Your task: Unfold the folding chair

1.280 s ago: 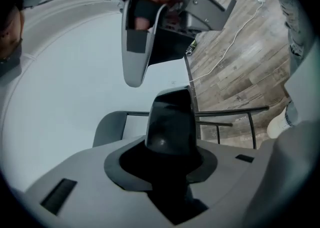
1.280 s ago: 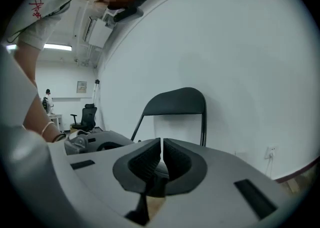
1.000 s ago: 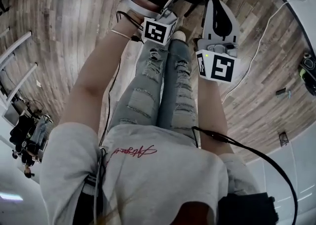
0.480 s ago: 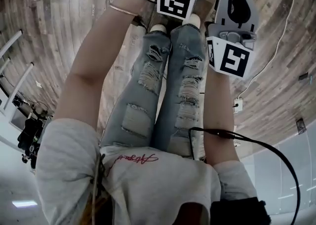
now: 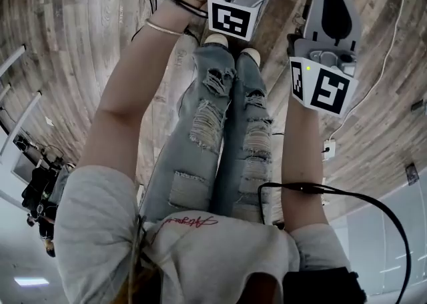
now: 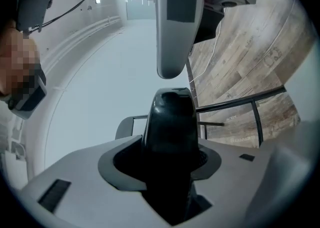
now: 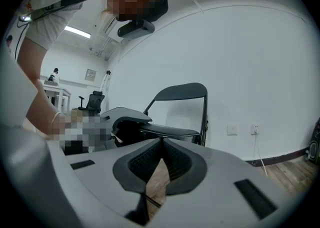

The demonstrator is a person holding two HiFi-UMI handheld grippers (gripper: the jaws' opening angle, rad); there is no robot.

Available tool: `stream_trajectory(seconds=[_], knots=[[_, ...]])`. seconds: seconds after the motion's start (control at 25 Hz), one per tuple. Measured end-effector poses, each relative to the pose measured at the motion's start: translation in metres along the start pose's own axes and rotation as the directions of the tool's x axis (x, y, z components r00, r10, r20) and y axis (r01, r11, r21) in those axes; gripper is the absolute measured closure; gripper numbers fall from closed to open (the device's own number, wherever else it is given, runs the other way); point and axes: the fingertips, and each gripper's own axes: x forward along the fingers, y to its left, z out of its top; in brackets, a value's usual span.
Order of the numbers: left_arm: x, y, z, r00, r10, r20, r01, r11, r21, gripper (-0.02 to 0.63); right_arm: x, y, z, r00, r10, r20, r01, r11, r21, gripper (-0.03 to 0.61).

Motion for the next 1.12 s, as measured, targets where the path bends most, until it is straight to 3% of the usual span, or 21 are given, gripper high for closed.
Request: stream_trajectory(seconds=[0.4,0.84,1.12], knots=[[-0.045,-0.042,0.003,0.999,-0.026,-0.043,0.026,1.0,0.005,0.357,-0.024,0.035,-0.048,0.996,0.073,-0.053,-0.071,0.997,0.03,0.551],[-0.079,-0.082,0.006,0.996,-0.059,-0.067,0.059,0.998,-0.003,0.325,-0.046,0.056,-0.086,0.991,0.083,-0.103,-0.078,0.995,0.054,0.551],[-0.08,-0.084,0.009,0.998,-0.047,-0.042,0.046,0.999,-0.027,0.325,-0.048,0.062,-0.098,0.989,0.084,-0.118,-0.077,0.995,0.066,0.551]])
